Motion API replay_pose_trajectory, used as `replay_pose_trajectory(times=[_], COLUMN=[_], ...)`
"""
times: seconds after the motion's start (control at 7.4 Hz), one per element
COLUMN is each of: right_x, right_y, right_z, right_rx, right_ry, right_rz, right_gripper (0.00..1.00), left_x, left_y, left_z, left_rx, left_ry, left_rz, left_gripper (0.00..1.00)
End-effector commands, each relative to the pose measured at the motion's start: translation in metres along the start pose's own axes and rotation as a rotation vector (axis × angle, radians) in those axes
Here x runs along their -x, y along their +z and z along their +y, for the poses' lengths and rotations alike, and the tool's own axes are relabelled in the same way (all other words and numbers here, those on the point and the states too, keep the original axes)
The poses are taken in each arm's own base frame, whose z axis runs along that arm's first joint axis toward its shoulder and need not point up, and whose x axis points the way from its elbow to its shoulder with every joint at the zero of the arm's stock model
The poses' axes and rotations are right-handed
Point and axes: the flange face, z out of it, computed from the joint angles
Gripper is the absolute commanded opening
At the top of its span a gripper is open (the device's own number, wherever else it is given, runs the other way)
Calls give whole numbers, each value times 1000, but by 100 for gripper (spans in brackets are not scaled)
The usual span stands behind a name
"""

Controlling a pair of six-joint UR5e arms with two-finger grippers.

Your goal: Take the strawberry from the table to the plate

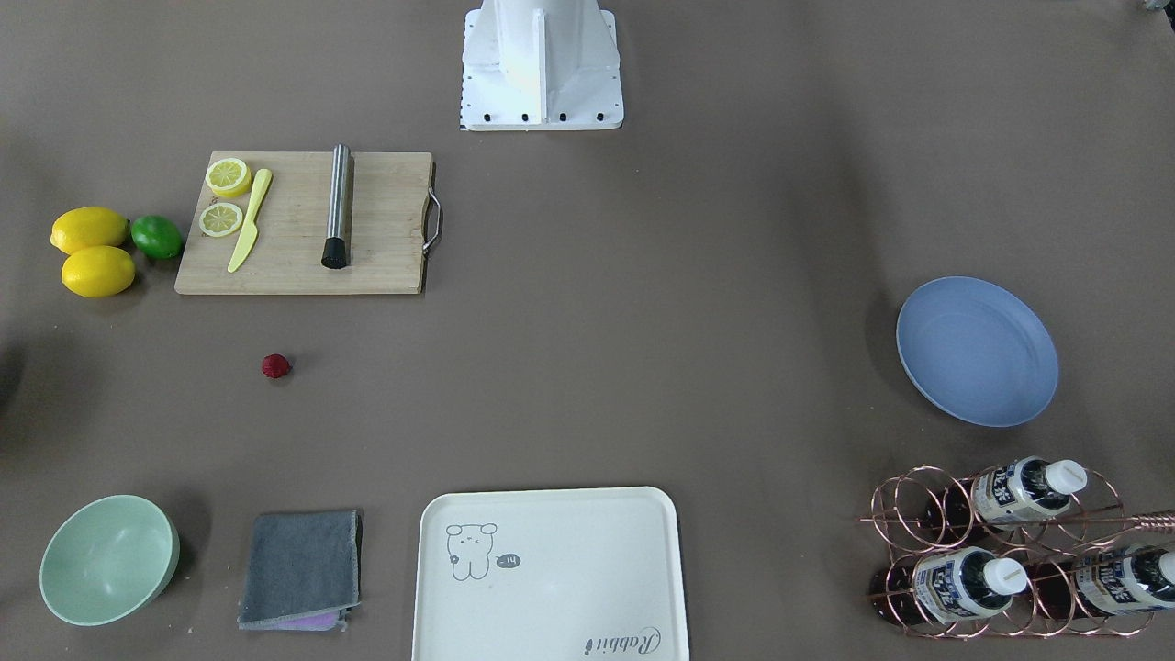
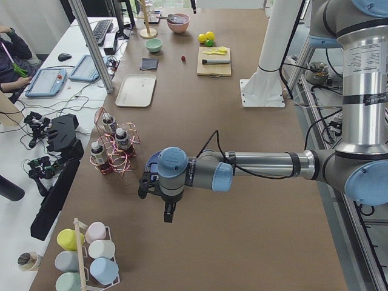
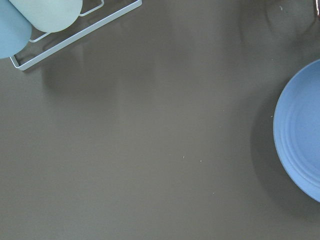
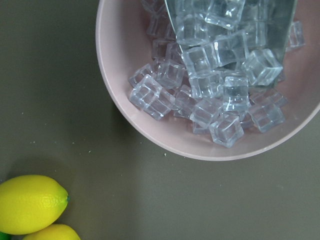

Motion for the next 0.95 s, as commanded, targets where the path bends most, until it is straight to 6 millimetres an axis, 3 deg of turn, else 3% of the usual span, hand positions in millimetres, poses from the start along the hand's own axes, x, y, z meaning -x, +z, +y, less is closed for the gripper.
replay_pose_trajectory(times=[0.0,0.54,0.81], right_x=[0,-1,-1], right_y=[0,1,2], right_z=[0,0,1], right_rx=[-1,2,4], right_ry=[-4,-1,2], right_rz=[0,0,0], right_gripper=[100,100,100], left_x=[1,-12,-2], left_y=[0,-6,4], left_z=[-1,-9,-6], left_rx=[-2,-21,-61], left_ry=[1,22,61], left_rz=[-8,52,53], left_gripper=[98,98,98])
